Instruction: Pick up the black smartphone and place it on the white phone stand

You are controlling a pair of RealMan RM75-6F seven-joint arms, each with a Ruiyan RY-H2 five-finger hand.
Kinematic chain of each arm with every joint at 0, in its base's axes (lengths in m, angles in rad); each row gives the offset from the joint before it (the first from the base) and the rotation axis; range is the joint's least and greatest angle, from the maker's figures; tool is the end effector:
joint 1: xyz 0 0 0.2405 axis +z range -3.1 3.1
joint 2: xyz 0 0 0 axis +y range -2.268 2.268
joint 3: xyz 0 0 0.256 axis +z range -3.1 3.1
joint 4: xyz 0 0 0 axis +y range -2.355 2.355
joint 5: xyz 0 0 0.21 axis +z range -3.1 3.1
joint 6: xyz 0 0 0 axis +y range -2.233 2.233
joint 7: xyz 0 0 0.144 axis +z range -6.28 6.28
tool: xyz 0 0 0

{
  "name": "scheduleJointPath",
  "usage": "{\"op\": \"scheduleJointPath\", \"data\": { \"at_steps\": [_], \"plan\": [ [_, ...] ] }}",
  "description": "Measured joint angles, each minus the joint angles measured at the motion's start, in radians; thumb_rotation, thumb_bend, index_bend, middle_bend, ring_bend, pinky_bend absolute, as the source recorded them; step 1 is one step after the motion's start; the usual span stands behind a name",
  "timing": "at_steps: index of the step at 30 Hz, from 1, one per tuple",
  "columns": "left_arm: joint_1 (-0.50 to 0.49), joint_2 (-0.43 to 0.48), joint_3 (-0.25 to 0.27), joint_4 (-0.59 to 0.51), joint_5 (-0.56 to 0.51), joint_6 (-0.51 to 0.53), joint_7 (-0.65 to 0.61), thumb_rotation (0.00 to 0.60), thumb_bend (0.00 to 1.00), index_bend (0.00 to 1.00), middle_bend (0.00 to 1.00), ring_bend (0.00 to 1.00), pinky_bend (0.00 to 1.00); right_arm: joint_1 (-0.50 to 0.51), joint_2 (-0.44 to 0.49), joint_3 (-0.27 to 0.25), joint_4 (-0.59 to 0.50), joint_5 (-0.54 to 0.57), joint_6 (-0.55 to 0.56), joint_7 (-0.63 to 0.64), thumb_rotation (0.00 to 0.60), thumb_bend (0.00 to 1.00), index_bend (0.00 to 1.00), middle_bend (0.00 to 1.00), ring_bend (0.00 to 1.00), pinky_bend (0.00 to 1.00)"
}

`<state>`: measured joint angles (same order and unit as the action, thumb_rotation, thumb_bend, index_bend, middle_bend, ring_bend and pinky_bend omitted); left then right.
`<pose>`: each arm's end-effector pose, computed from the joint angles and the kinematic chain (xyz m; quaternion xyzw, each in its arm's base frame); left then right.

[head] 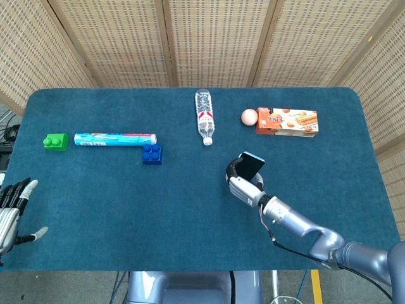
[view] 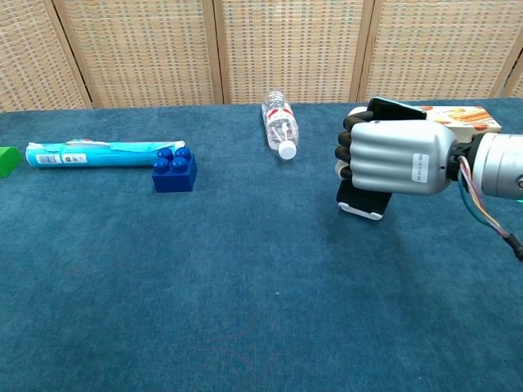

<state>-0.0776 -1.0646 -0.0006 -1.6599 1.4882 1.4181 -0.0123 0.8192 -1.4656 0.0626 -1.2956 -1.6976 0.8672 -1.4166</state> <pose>-0.3165 0.1670 0.1574 -0.6084 -0.4273 -0.3512 0.5692 -0.1484 -0.3451 -0.0119 0.7890 0.4143 0.0699 0.4483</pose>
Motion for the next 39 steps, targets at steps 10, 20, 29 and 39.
{"op": "scheduleJointPath", "data": {
  "at_steps": [10,20,29,39],
  "plan": [
    [-0.002,0.000,0.001,-0.003,-0.002,-0.003,0.006,0.600,0.00,0.00,0.00,0.00,0.00,-0.013,-0.011,0.001,0.010,0.024,0.014,0.002,0.600,0.47,0.29,0.15,0.15,0.22],
    [-0.002,0.000,0.004,-0.004,-0.001,-0.002,0.008,0.600,0.00,0.00,0.00,0.00,0.00,-0.037,-0.015,0.007,0.000,0.069,0.030,-0.029,0.600,0.47,0.14,0.00,0.00,0.12],
    [-0.003,-0.001,0.005,-0.002,0.000,-0.003,0.008,0.600,0.00,0.00,0.00,0.00,0.00,-0.051,-0.026,0.015,-0.003,0.097,0.055,-0.070,0.600,0.45,0.07,0.00,0.00,0.11],
    [-0.005,0.003,0.004,-0.009,-0.004,-0.007,0.007,0.600,0.00,0.00,0.00,0.00,0.00,-0.089,-0.005,0.012,-0.063,0.116,0.120,-0.070,0.600,0.44,0.00,0.00,0.00,0.09]
  ]
}}
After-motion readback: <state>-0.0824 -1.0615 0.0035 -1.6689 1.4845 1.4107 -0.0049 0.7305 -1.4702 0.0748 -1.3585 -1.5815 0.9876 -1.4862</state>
